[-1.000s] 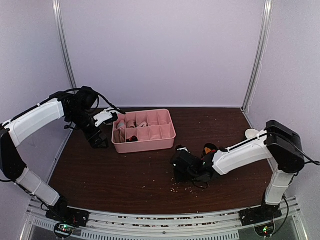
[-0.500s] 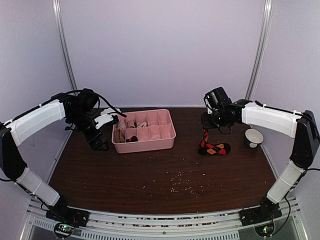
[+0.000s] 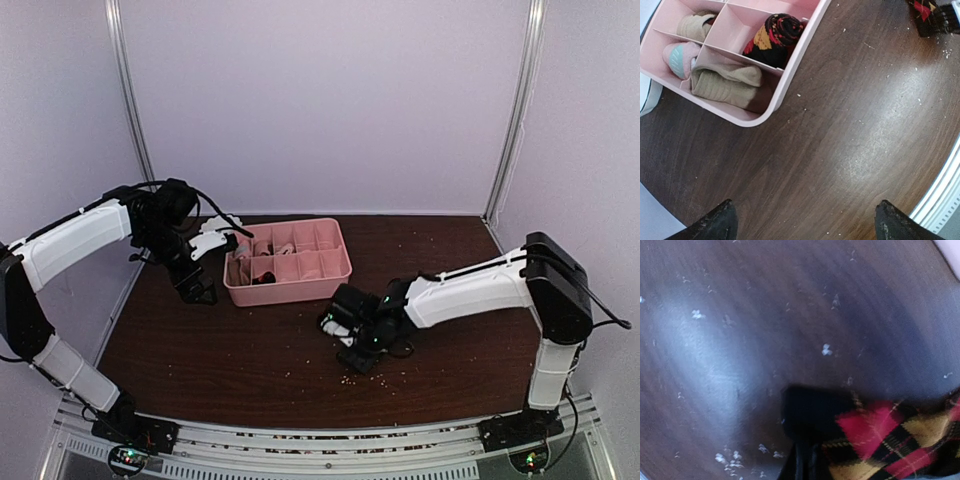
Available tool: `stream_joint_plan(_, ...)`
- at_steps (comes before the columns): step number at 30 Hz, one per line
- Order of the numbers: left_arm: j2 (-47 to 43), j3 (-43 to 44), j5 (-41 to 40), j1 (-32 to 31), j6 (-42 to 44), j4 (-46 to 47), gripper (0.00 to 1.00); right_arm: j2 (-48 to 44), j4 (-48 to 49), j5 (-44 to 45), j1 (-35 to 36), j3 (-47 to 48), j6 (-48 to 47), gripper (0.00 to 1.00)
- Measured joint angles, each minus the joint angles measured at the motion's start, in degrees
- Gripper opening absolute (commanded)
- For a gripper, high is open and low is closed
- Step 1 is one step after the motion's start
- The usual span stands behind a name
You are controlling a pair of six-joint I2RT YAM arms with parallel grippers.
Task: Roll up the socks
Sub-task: Adjust the sock at the center of the board, then pass from the right arm to the left
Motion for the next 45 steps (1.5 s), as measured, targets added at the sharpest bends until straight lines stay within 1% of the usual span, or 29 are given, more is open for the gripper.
stream_joint_plan(1, 0.1, 0.0, 0.5, 0.0, 0.0, 0.0, 0.98, 0.3, 0.6, 0.9, 2.5, -0.8, -0.1, 0.00)
stream_joint_plan(4, 0.2, 0.0, 3.7, 0.0, 0.2, 0.0, 0.98, 0.0, 1.6, -1.0, 7.4, -1.2, -0.3, 0.00)
stream_joint_plan(6, 0.2, -0.2, 6.7, 0.0, 0.7, 0.0, 0.98, 0.0, 2.0, -1.1, 8.6, -1.6, -0.2, 0.00)
stream_joint_plan(10, -0.1, -2.7, 12.7, -0.8, 3.5, 0.2, 0.98, -1.0, 5.0, -2.7, 8.5, -3.6, 1.5, 0.00)
stream_joint_plan(14, -2.5, -7.8, 17.8, -2.3, 7.6, 2.4, 0.98, -5.2, 15.0, -7.0, 7.2, -11.6, 7.0, 0.00)
stream_joint_plan(16, -4.5, -10.8, 18.8, -4.0, 10.1, 4.4, 0.98, -7.7, 22.5, -9.8, 6.0, -17.2, 11.4, 0.00)
stream_joint_plan(18, -4.9, -11.6, 18.9, -6.7, 11.3, 5.4, 0.97, -9.4, 28.9, -12.6, 5.0, -21.6, 15.6, 0.00)
stream_joint_plan(20, -4.7, -12.7, 18.5, -11.1, 12.9, 8.0, 0.94, -10.5, 36.2, -16.1, 4.2, -26.1, 20.2, 0.00)
stream_joint_plan(22, -3.8, -13.0, 18.5, -15.2, 14.0, 10.1, 0.90, -10.5, 41.4, -18.8, 3.8, -28.6, 23.7, 0.00)
stream_joint_plan(25, -0.6, -12.6, 18.4, -20.8, 15.5, 13.0, 0.80, -10.4, 50.7, -23.3, 3.0, -33.3, 30.2, 0.00)
stream_joint_plan(30, 10.0, -7.6, 18.1, -27.9, 17.2, 16.4, 0.67, -9.7, 66.4, -28.4, 1.0, -41.8, 40.8, 0.00)
stream_joint_plan(34, 17.5, -3.8, 17.7, -31.0, 17.2, 18.9, 0.61, -6.9, 77.1, -30.3, 0.4, -45.3, 46.9, 0.00)
stream_joint_plan(36, 20.4, -1.8, 17.5, -32.3, 16.8, 20.2, 0.59, -5.6, 80.5, -30.6, 0.3, -46.1, 48.5, 0.00)
stream_joint_plan(39, 22.4, -0.4, 17.5, -33.7, 16.0, 22.6, 0.53, -3.9, 84.0, -31.2, 0.3, -46.5, 50.2, 0.00)
stream_joint_plan(43, 22.6, -0.3, 17.7, -35.5, 15.7, 25.0, 0.50, -3.5, 85.5, -31.3, 0.3, -46.8, 51.4, 0.00)
stream_joint_plan(45, 22.8, -0.3, 18.0, -36.2, 15.7, 25.9, 0.46, -3.5, 85.7, -31.3, 0.3, -46.9, 51.6, 0.00)
